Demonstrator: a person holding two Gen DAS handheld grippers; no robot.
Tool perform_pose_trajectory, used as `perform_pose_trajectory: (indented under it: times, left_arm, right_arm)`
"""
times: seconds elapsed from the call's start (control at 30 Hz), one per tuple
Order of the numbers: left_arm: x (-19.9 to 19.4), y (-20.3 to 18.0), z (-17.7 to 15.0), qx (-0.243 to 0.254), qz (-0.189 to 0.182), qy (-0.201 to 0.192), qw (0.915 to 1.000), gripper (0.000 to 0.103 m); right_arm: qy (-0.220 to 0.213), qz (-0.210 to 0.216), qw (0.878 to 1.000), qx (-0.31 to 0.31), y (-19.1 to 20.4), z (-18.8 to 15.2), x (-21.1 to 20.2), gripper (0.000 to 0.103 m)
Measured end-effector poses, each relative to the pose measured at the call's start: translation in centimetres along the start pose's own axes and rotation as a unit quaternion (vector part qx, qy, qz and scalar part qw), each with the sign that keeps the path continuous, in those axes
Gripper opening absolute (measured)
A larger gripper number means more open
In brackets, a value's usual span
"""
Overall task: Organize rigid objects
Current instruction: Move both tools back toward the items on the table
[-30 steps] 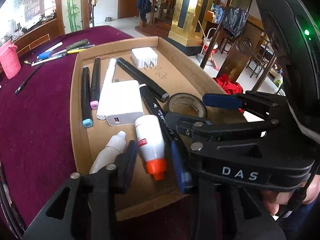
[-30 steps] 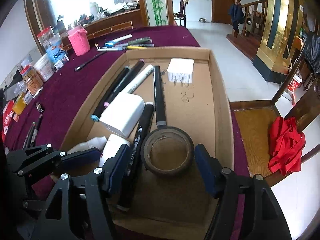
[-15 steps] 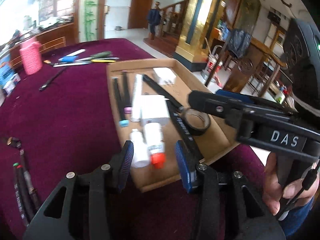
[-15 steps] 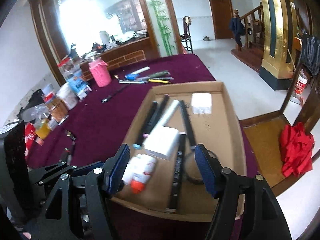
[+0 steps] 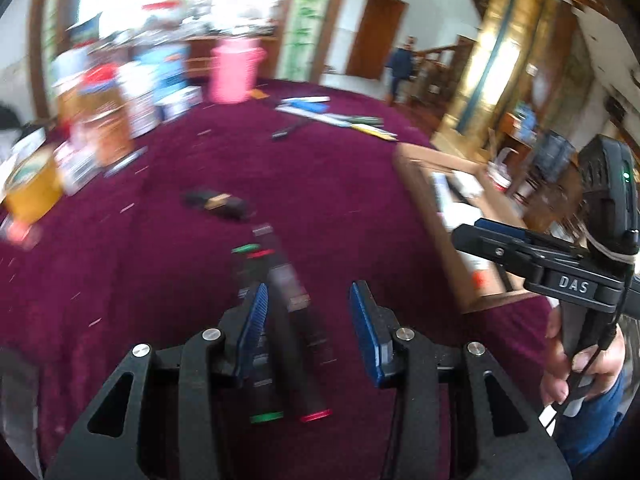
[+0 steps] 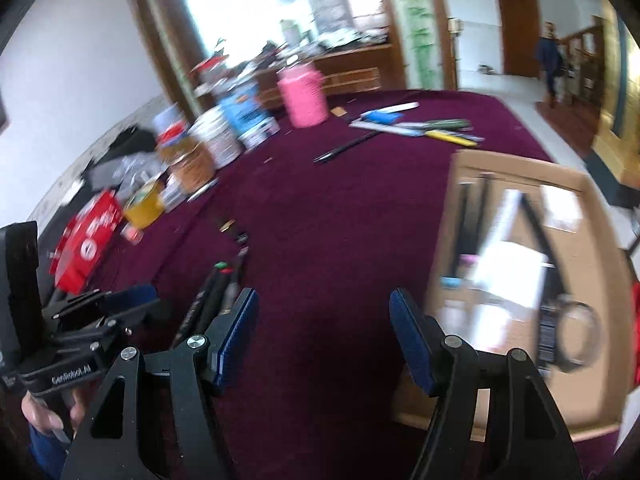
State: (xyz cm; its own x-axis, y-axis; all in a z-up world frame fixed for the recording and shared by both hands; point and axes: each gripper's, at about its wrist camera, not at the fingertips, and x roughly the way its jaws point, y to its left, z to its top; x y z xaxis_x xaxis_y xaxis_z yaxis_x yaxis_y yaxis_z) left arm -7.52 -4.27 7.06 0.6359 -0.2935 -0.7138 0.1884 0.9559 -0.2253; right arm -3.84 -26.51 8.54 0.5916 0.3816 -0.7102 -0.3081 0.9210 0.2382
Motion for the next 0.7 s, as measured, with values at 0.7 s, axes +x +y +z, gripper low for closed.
perform_pose_trajectory:
  times: [0.7]
  left_arm:
    - [5.4, 3.1, -2.0, 0.012, 0.056, 0.064, 0.9963, 0.039]
  right_arm:
    - [0.037, 0.056, 0.998, -0.020, 2.6, -0.6, 7.4, 0.044]
